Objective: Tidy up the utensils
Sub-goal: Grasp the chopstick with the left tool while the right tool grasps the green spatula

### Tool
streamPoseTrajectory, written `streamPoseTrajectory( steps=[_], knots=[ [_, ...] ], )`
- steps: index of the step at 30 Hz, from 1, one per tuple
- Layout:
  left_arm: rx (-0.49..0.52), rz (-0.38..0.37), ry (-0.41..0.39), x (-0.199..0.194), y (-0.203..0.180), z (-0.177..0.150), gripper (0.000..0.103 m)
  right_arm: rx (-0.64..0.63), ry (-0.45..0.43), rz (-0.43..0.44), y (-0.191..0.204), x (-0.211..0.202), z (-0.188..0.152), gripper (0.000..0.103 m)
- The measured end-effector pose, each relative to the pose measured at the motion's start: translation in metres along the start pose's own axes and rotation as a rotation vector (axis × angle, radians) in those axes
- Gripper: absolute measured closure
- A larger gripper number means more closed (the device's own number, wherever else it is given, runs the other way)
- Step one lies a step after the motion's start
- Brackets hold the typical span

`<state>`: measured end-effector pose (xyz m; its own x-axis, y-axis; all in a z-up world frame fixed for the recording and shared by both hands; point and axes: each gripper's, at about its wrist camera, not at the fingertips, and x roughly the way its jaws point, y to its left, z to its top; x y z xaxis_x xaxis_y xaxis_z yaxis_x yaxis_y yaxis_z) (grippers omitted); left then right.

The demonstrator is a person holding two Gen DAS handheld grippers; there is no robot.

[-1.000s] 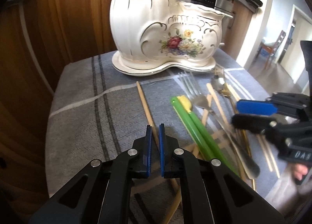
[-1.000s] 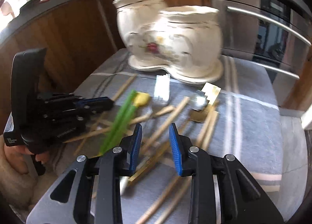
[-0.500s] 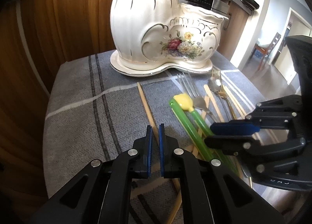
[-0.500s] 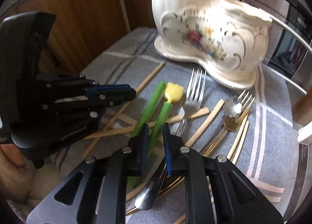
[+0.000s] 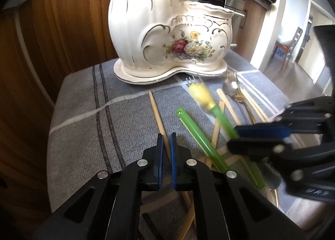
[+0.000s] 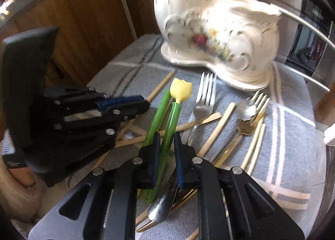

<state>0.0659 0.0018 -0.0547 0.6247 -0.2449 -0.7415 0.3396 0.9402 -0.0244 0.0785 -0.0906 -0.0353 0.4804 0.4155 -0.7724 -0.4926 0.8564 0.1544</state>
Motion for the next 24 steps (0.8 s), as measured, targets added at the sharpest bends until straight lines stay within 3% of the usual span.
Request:
streamPoseTrajectory(
  steps=[4, 13, 19, 22, 24],
  knots=[
    [-0.04, 0.004, -0.034, -0.008, 0.002, 0.0, 0.098, 0.055, -0.134, 0.053, -0.017, -0.023, -0.015, 0.093],
    [-0.068, 0.093, -0.135, -0.029, -0.003, 0.004, 0.098, 0.048, -0.248, 0.087, -0.029, -0.045, -0.022, 0.093],
    [-0.054, 0.121, -0.073, -0.026, -0.005, 0.006, 0.098, 0.054, -0.239, 0.025, -0.036, -0.055, -0.03, 0.093],
    [-0.049, 0.085, 0.067, -0.013, 0.0, 0.001, 0.098, 0.067, -0.193, -0.007, -0.048, -0.052, -0.029, 0.093],
    [-0.035, 0.079, 0.101, -0.01, 0.001, 0.002, 0.098, 0.082, -0.18, -0.011, -0.055, -0.049, -0.03, 0.093]
  ],
)
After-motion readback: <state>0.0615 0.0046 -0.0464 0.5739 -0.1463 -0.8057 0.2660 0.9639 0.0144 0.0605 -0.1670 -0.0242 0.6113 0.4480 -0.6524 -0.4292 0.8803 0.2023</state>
